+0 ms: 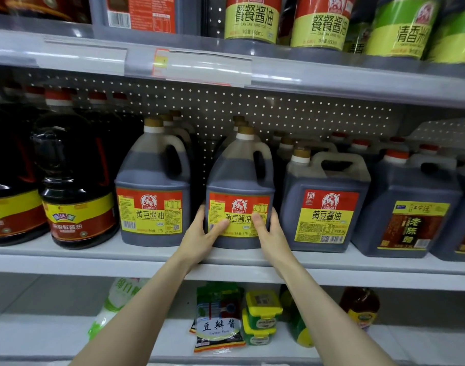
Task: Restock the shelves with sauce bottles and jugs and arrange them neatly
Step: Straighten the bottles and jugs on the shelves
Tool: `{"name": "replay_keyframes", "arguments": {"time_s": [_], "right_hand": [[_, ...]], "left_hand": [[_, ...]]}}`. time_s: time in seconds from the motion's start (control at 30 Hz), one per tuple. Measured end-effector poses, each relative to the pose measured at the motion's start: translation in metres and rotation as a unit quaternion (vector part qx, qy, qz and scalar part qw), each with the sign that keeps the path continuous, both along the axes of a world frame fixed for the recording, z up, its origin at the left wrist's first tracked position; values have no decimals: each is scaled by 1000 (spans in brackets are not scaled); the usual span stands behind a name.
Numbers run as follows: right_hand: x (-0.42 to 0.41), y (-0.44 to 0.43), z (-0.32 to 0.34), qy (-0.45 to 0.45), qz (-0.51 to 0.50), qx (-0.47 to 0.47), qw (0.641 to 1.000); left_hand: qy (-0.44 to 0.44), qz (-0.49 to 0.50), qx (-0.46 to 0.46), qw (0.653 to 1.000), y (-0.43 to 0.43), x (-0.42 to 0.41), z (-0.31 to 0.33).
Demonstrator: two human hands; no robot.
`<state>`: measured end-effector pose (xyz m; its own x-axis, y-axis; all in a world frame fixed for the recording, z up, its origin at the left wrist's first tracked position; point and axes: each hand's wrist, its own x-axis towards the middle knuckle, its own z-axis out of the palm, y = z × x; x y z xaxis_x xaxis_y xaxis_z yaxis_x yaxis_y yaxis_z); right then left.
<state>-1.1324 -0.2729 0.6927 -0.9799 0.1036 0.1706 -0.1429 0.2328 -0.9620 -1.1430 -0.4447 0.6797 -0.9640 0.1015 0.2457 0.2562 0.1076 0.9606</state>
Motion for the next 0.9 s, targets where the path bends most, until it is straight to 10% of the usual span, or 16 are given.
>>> {"name": "replay_keyframes", "arguments": {"time_s": [0.9], "right_hand": [[-2,-2,-2,-1,-5,23,1000]], "left_hand": [[4,37,-17,999,1,-2,-1]]}}
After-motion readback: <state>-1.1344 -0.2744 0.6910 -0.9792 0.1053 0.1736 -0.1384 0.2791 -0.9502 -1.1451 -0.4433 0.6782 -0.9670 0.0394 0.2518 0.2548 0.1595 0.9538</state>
